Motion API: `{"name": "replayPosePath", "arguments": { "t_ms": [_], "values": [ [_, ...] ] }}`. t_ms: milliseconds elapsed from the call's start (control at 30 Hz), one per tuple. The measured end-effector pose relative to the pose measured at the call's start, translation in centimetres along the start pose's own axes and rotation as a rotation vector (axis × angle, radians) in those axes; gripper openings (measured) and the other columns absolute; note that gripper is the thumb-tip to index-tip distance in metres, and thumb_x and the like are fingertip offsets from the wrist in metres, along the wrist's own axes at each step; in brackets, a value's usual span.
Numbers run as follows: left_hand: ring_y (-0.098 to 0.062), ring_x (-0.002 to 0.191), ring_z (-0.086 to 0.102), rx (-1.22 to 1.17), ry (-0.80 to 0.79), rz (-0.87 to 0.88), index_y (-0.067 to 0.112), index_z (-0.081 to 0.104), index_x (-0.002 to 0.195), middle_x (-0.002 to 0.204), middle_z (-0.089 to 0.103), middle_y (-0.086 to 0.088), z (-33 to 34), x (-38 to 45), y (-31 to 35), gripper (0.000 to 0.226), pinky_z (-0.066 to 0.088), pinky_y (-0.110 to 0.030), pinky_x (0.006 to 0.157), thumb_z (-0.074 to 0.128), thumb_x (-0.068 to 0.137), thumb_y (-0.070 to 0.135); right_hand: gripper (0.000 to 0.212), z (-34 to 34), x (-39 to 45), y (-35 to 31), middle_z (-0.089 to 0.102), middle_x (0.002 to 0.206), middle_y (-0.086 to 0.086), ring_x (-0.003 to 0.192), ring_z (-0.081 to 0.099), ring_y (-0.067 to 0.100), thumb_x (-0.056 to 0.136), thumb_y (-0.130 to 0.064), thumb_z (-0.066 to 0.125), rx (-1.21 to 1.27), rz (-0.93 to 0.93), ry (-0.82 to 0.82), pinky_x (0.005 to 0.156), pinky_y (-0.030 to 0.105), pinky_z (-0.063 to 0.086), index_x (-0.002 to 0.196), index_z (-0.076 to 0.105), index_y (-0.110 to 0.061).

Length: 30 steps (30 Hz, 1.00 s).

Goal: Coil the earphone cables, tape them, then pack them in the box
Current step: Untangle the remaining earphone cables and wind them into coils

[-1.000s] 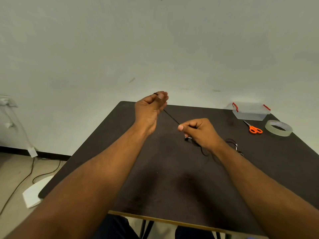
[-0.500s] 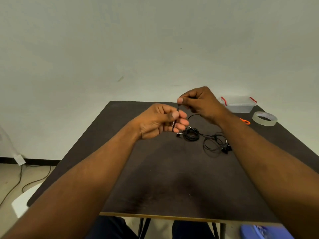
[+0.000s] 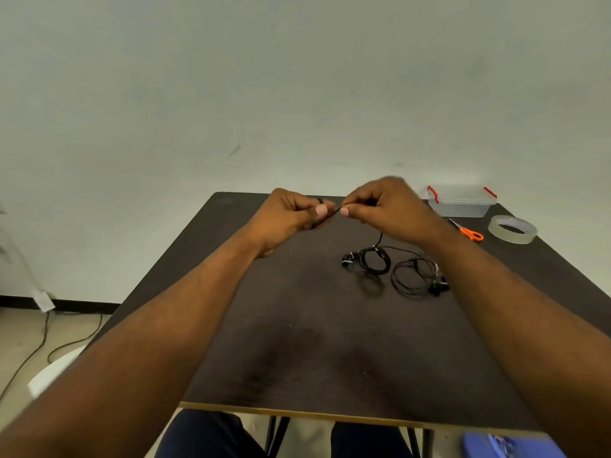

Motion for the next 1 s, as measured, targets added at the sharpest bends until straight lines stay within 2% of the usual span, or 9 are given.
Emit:
{"name": "replayPosePath", "arguments": {
  "t_ms": [167,267,400,500,567,633,733,867,1000],
  "values": [
    [-0.025,0.097,0.071,-0.148,-0.362,-0.201,0.005,0.073,0.105,0.105,0.072,-0.018,2.4,-0.9,-0.3,0.025,0.057,-0.029,0.079,0.067,0.085,0.019,0.014,-1.9,1.7,-1.2,0.074,0.074,-0.002,0.071,0.070,0.011,0.067,-0.024,0.085,0.040,-0.076,-0.098,0.068,0.020,0.054,0.075,0.076,-0.016],
    [-0.019,0.087,0.072,-0.328,-0.396,-0.196,0.008,0.075,0.103,0.100,0.074,-0.015,2.8,-1.1,0.8,0.026,0.057,-0.024,0.070,0.069,0.082,0.022,0.016,-1.6,1.9,-0.1,0.071,0.067,-0.001,0.058,0.061,0.008,0.068,-0.027,0.084,0.281,-0.043,-0.042,0.053,0.018,0.047,0.076,0.076,-0.015],
    [-0.015,0.085,0.073,-0.658,-0.197,-0.006,0.009,0.077,0.098,0.097,0.075,-0.011,1.6,0.3,3.7,0.022,0.059,-0.026,0.071,0.062,0.086,0.020,0.029,2.5,-0.1,2.4,0.053,0.054,0.000,0.050,0.039,0.019,0.081,-0.035,0.073,0.429,0.099,0.032,0.047,0.025,0.031,0.078,0.074,-0.007],
    [-0.024,0.094,0.072,-0.771,0.075,0.059,0.004,0.074,0.098,0.100,0.074,-0.015,-0.7,1.7,4.7,0.021,0.058,-0.028,0.076,0.056,0.094,0.012,0.020,4.7,-1.8,2.0,0.054,0.053,-0.006,0.047,0.042,0.011,0.089,-0.030,0.065,0.371,0.066,-0.044,0.045,0.019,0.035,0.087,0.076,-0.014],
    [-0.028,0.099,0.070,-0.621,0.247,0.069,0.001,0.071,0.101,0.102,0.073,-0.017,-2.0,2.0,4.3,0.017,0.057,-0.034,0.082,0.060,0.093,0.011,0.016,4.1,-2.1,1.5,0.053,0.052,-0.009,0.046,0.042,0.004,0.091,-0.027,0.063,0.372,0.053,-0.004,0.045,0.015,0.035,0.088,0.075,-0.016],
    [-0.027,0.101,0.069,-0.325,0.291,0.085,-0.001,0.070,0.103,0.104,0.072,-0.016,-2.1,1.7,3.7,0.017,0.055,-0.040,0.091,0.063,0.092,0.011,0.011,2.5,-1.8,0.8,0.055,0.051,-0.011,0.047,0.043,-0.001,0.090,-0.023,0.065,0.342,0.017,0.040,0.047,0.012,0.036,0.086,0.074,-0.018],
    [-0.025,0.097,0.070,-0.036,0.076,0.056,-0.001,0.072,0.102,0.099,0.073,-0.016,-0.2,1.1,2.4,0.022,0.055,-0.040,0.091,0.062,0.093,0.017,0.009,-0.3,-0.6,-0.5,0.063,0.058,-0.015,0.051,0.049,-0.003,0.087,-0.021,0.069,0.224,-0.064,0.093,0.052,0.012,0.039,0.082,0.074,-0.025],
    [-0.023,0.081,0.071,-0.148,-0.256,-0.094,0.001,0.072,0.099,0.092,0.073,-0.018,2.1,0.5,1.7,0.030,0.057,-0.029,0.072,0.063,0.089,0.028,0.003,-2.4,0.7,0.2,0.073,0.071,-0.011,0.063,0.062,-0.002,0.080,-0.021,0.076,0.219,-0.034,0.102,0.058,0.010,0.045,0.079,0.076,-0.023],
    [-0.013,0.069,0.070,-0.391,-0.381,-0.098,0.007,0.075,0.094,0.083,0.075,-0.009,3.1,0.1,2.9,0.024,0.056,-0.022,0.062,0.062,0.086,0.025,0.018,-1.2,0.5,2.2,0.055,0.052,-0.006,0.044,0.038,0.005,0.078,-0.035,0.075,0.423,0.062,0.120,0.042,0.018,0.032,0.077,0.076,-0.017]
  ]
}}
Point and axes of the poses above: each hand's wrist, its own x-axis towards the middle knuckle, its own z-axis out of the palm, y = z × x, the point moved 5 cm from there along x, towards the middle knuckle
